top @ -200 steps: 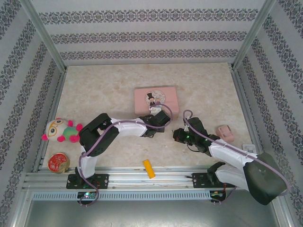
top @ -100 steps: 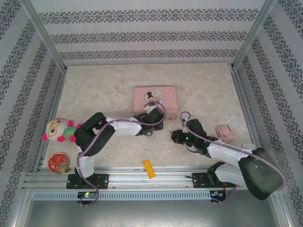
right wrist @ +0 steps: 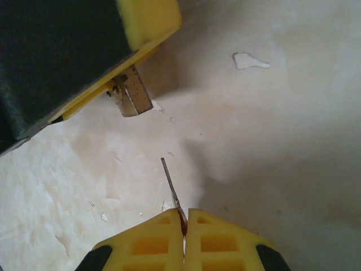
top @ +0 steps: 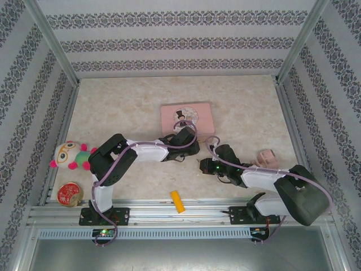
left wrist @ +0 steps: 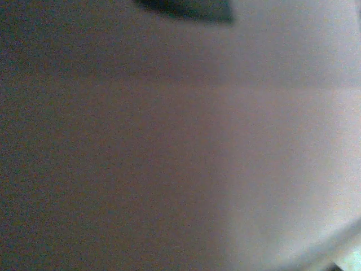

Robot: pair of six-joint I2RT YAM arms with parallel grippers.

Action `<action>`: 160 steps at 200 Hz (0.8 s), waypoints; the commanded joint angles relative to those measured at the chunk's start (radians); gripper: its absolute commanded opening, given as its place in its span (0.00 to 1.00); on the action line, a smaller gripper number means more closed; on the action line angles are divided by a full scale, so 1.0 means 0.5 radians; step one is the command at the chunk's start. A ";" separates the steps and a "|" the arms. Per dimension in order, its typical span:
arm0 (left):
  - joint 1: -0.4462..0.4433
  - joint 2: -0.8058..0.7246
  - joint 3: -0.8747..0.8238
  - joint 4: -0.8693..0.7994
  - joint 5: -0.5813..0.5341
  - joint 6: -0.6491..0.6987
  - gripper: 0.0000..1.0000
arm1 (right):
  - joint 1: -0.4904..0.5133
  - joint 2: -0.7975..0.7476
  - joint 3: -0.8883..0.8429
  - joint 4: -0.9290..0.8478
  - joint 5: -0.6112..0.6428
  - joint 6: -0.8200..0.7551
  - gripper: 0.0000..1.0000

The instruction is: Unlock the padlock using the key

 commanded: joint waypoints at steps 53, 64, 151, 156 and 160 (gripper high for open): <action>-0.014 0.016 -0.004 0.203 0.085 -0.097 0.27 | 0.063 0.047 -0.005 0.244 0.184 0.025 0.00; -0.014 0.019 -0.007 0.203 0.088 -0.106 0.27 | 0.065 0.052 0.003 0.251 0.184 0.026 0.00; -0.014 0.039 -0.018 0.227 0.125 -0.131 0.27 | 0.096 0.154 0.031 0.372 0.226 0.067 0.00; -0.014 0.040 -0.018 0.228 0.127 -0.131 0.27 | 0.099 0.156 0.026 0.384 0.232 0.072 0.00; -0.014 0.040 -0.021 0.227 0.128 -0.131 0.27 | 0.100 0.157 0.022 0.398 0.238 0.077 0.00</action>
